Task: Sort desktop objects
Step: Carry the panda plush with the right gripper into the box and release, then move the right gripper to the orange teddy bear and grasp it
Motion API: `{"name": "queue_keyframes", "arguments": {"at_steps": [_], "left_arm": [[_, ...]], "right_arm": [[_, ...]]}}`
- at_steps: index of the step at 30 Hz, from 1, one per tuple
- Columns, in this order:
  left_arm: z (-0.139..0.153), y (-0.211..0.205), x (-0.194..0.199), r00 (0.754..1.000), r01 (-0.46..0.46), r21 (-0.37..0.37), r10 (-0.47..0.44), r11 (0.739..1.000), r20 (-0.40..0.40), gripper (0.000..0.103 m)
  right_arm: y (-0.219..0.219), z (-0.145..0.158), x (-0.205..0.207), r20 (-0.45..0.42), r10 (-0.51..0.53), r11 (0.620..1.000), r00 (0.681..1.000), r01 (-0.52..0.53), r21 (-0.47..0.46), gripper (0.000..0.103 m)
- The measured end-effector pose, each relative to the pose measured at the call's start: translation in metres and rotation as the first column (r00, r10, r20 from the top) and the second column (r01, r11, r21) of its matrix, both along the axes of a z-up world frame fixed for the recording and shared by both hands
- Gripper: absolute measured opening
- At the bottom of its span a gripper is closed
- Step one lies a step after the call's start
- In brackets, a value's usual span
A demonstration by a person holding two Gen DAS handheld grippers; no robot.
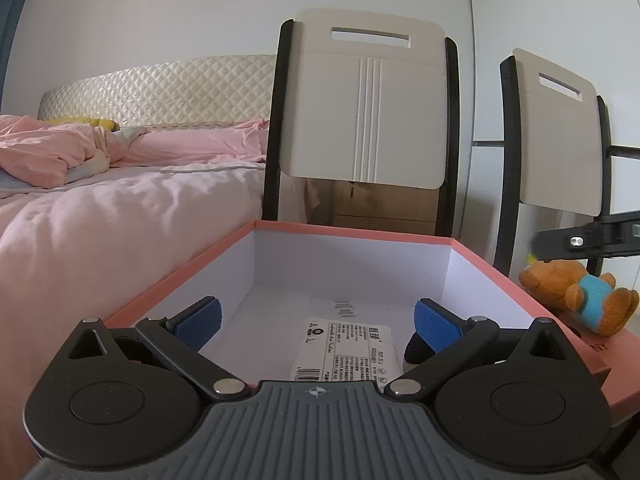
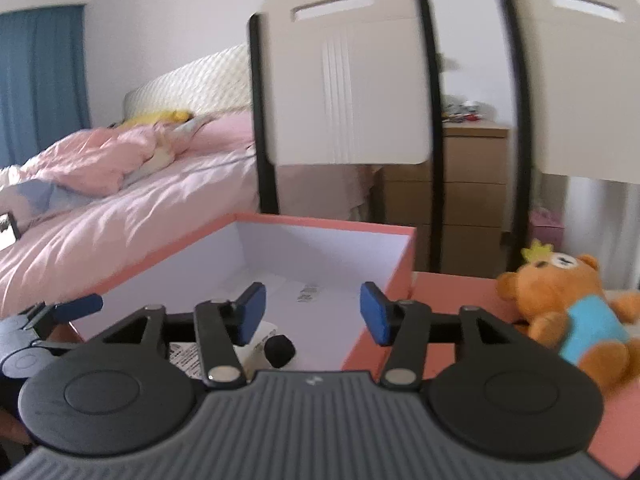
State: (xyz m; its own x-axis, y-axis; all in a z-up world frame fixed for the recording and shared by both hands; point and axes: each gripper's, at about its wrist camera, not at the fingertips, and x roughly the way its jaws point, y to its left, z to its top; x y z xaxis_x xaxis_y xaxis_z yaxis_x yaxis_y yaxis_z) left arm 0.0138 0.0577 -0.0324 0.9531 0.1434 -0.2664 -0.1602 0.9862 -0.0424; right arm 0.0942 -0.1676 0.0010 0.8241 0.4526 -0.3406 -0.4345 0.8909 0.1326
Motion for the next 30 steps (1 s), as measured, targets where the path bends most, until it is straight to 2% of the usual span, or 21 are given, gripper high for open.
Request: {"name": "queue_keyframes", "arguments": {"at_steps": [2, 7, 10, 13, 17, 30], "left_arm": [[0.000, -0.001, -0.001, 1.000, 0.003, 0.001, -0.003, 1.000, 0.002, 0.103], [0.000, -0.004, -0.001, 1.000, 0.007, 0.006, -0.007, 1.000, 0.003, 0.103], [0.000, -0.006, -0.002, 1.000, 0.011, 0.011, -0.011, 1.000, 0.003, 0.103], [0.000, -0.009, -0.002, 1.000, 0.017, 0.020, -0.017, 1.000, 0.004, 0.103], [0.000, -0.010, -0.003, 1.000, 0.019, 0.024, -0.020, 1.000, 0.007, 0.103], [0.000, -0.010, -0.003, 1.000, 0.025, 0.024, -0.025, 0.999, 0.006, 0.103]], "right_arm": [[-0.007, -0.004, -0.013, 0.015, -0.036, 0.999, 0.999, 0.036, 0.003, 0.069], [-0.021, -0.017, -0.037, -0.008, -0.107, 0.993, 0.994, 0.107, 0.038, 0.076], [-0.026, -0.016, -0.050, 0.027, -0.141, 0.988, 0.990, 0.139, 0.065, 0.095], [-0.029, -0.016, -0.058, 0.047, -0.160, 0.985, 0.986, 0.156, 0.071, 0.098], [-0.032, -0.020, -0.060, 0.029, -0.183, 0.981, 0.983, 0.181, 0.063, 0.103], [-0.036, -0.015, -0.055, 0.049, -0.194, 0.980, 0.980, 0.191, 0.056, 0.103]]}}
